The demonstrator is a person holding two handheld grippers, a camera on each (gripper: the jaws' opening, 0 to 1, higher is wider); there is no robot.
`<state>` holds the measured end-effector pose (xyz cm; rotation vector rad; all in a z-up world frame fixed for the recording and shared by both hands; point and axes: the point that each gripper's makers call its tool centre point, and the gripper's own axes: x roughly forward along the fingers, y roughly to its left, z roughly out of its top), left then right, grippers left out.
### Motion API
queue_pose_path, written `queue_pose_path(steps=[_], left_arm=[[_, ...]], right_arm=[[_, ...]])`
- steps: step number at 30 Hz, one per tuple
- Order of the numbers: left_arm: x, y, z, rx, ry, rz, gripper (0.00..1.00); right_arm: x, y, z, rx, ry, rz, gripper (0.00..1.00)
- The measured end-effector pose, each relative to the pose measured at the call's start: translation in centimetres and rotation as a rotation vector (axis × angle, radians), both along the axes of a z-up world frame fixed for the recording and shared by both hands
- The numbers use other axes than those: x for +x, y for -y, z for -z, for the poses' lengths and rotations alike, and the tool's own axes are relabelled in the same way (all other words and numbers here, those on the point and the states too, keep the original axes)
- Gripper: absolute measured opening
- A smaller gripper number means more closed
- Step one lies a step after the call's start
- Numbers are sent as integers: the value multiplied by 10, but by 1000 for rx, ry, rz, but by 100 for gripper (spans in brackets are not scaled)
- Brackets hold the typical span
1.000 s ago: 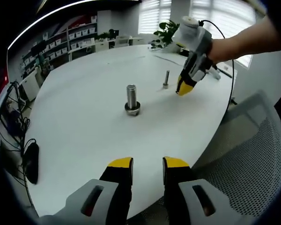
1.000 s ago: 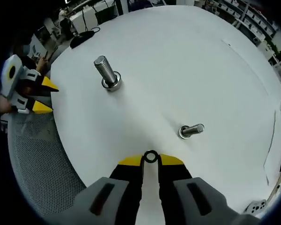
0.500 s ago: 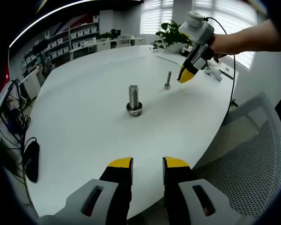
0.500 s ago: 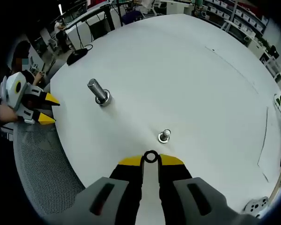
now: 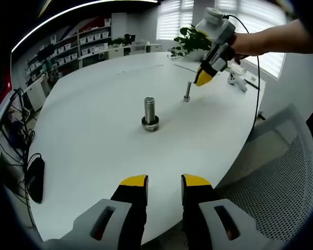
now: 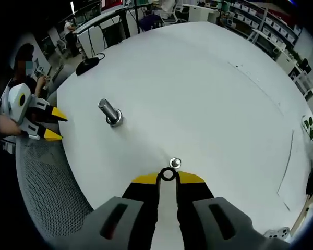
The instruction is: Place the washer onto the threaded stud by aligning its center hole with the stud, sliding it down to the base, and recovering from edge contact or off-axis alignment until the washer reaches the visible bottom stop.
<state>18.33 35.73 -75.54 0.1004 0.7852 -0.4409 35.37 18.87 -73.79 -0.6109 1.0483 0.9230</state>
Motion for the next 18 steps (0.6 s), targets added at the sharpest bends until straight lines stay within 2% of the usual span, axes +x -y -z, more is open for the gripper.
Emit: queue_pose_path(steps=[8, 18], left_arm=[[-1, 2, -1, 1, 0, 13, 23], [-1, 1, -2, -4, 7, 15, 23]], right_arm=[[1, -4, 0, -29, 27, -32, 14], [7, -5, -5, -32, 57, -25, 14]])
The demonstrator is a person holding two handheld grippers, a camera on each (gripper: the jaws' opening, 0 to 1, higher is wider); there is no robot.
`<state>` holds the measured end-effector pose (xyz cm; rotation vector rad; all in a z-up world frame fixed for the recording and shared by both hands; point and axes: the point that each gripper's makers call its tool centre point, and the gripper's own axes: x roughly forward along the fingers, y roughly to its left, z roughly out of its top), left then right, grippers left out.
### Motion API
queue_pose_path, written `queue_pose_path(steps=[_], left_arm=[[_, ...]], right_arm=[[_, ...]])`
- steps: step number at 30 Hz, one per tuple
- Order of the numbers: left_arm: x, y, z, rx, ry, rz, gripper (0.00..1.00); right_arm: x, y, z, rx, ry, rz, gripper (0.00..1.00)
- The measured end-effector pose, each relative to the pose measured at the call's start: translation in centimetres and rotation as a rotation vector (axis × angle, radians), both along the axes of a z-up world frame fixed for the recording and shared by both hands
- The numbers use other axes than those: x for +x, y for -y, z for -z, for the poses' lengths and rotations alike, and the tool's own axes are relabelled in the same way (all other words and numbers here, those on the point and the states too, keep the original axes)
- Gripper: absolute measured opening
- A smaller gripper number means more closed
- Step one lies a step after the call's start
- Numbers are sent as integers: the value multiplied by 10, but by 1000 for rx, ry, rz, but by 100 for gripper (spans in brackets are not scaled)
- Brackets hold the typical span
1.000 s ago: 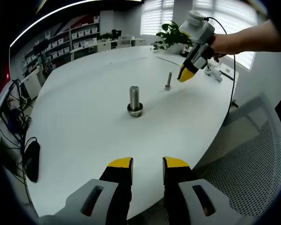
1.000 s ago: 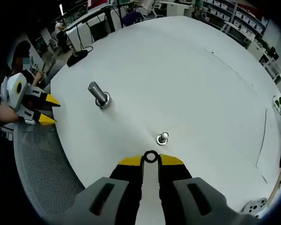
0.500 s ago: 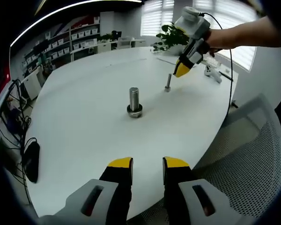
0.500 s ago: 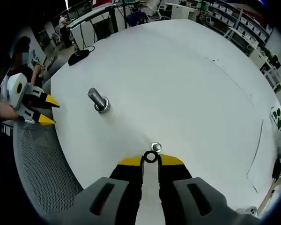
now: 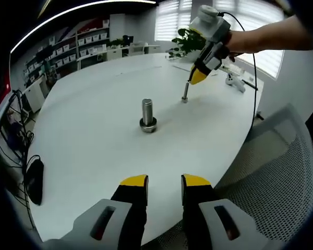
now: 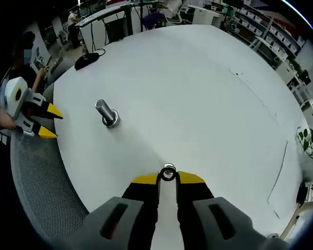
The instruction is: Place the washer onto the threaded stud by aligning its center hole with the stud, sliding it down to the base, and recovering from edge contact or off-axis alignment until the washer reaches the visible bottom stop.
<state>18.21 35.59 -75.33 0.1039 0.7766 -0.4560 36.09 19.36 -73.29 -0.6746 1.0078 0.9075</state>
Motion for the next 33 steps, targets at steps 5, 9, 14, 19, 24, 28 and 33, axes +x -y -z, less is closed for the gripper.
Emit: queue_pose_path(steps=[5, 9, 14, 19, 24, 28, 33], left_arm=[[0, 1, 0, -1, 0, 5, 23], [0, 1, -1, -2, 2, 4, 23], [0, 1, 0, -2, -1, 4, 23], [0, 1, -1, 0, 1, 4, 23], [0, 2, 0, 1, -5, 9, 23], [1, 2, 0, -4, -2, 4, 23], [0, 1, 0, -1, -4, 4, 23]], right_arm=[[1, -2, 2, -10, -4, -4, 14], [5, -3, 3, -16, 3, -6, 14], [6, -3, 6, -27, -6, -10, 14], [8, -1, 10, -35, -20, -10, 14], [8, 0, 13, -41, -31, -8, 14], [9, -1, 16, -48, -42, -14, 14], [7, -1, 21, -61, -52, -20, 14]])
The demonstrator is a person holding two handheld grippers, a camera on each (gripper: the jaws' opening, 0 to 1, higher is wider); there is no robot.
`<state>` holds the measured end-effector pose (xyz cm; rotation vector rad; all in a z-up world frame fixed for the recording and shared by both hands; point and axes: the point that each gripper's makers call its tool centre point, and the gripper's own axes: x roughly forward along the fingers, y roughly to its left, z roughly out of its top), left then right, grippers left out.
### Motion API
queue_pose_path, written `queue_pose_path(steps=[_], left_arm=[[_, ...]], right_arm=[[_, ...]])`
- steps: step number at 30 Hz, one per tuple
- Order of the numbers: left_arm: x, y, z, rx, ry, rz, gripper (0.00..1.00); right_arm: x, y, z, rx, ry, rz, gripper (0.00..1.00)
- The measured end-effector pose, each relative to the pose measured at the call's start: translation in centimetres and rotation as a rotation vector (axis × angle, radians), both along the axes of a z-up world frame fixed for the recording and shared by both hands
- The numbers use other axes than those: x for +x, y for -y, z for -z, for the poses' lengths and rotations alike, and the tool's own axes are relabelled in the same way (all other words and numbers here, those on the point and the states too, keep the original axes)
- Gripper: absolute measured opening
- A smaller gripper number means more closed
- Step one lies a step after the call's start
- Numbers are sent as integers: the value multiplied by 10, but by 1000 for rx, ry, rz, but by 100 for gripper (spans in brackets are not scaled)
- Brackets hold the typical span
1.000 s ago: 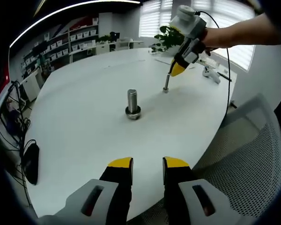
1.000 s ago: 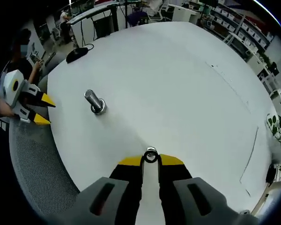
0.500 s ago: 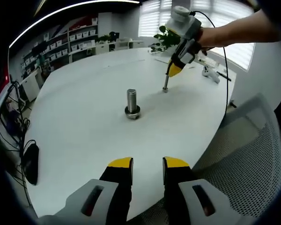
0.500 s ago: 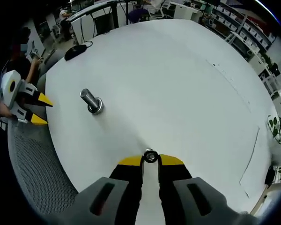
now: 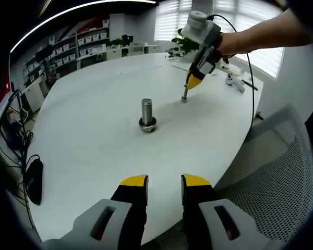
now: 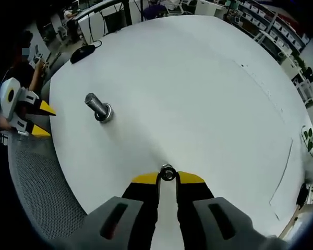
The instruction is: Place the washer onto the threaded stud by aligning its center hole with the stud, sliding it down to the base, and recovering from edge contact or off-axis alignment until the washer reaches the visible bottom stop.
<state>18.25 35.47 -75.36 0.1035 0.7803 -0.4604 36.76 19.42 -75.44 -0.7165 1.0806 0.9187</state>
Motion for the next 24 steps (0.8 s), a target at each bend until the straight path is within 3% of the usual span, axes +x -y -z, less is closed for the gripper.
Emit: queue_pose_path(steps=[24], left_arm=[[-3, 3, 4, 1, -24, 24, 23]], right_arm=[[-2, 0, 33, -3, -72, 49, 14]])
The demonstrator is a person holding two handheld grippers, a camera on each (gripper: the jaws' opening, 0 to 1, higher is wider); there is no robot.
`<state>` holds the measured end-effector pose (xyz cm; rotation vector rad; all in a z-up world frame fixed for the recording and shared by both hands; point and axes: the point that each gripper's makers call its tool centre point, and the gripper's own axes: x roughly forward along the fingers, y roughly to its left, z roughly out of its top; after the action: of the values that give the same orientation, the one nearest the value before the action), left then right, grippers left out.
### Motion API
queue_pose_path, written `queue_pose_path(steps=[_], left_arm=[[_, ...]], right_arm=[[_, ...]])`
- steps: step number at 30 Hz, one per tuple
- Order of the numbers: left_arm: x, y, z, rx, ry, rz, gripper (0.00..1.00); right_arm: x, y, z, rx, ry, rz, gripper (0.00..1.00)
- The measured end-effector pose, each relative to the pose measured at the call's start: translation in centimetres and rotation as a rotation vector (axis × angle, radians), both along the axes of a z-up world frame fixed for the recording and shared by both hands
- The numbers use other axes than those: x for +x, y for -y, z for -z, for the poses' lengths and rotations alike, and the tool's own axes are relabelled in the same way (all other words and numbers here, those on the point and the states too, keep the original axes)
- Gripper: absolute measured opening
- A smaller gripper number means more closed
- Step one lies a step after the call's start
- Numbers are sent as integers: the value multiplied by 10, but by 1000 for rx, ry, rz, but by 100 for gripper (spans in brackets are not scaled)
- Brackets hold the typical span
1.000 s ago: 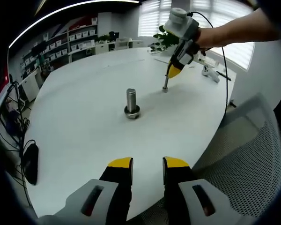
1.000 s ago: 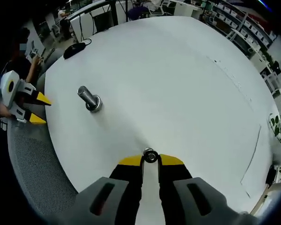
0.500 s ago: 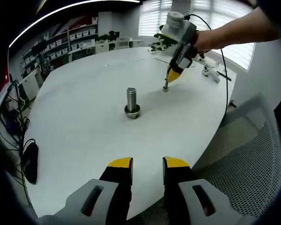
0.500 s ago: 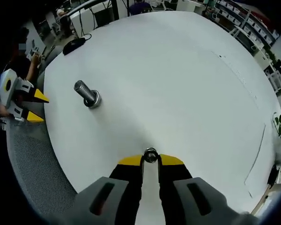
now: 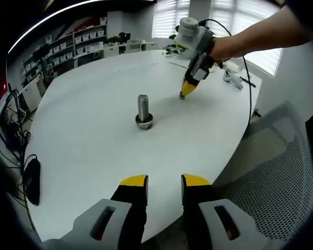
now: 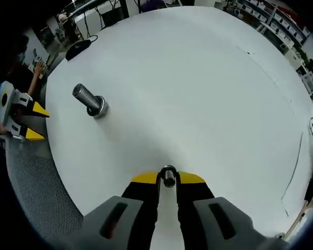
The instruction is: Place the washer onto the threaded stud by aligning its center hole with the stud, sliding it down to the base, and recovering from edge contact or off-axis alignment until the washer reaches the visible bottom stop.
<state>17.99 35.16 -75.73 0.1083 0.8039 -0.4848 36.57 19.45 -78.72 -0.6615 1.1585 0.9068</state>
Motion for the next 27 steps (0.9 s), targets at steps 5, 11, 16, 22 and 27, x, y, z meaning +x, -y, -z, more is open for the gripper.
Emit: queue_pose_path(steps=[5, 11, 16, 22, 27], left_arm=[[-1, 1, 1, -1, -5, 8, 23], [-1, 1, 1, -2, -3, 8, 23], [-2, 3, 0, -10, -2, 15, 23], [-1, 5, -2, -18, 8, 21, 23], [0, 4, -4, -21, 15, 15, 23]], right_arm=[[-1, -2, -1, 12, 5, 12, 15], [-2, -4, -1, 16, 13, 12, 17], [-4, -5, -10, 33, 66, 3, 25], [-6, 1, -21, 79, 102, 40, 25], [-16, 8, -30, 145, 126, 78, 26]])
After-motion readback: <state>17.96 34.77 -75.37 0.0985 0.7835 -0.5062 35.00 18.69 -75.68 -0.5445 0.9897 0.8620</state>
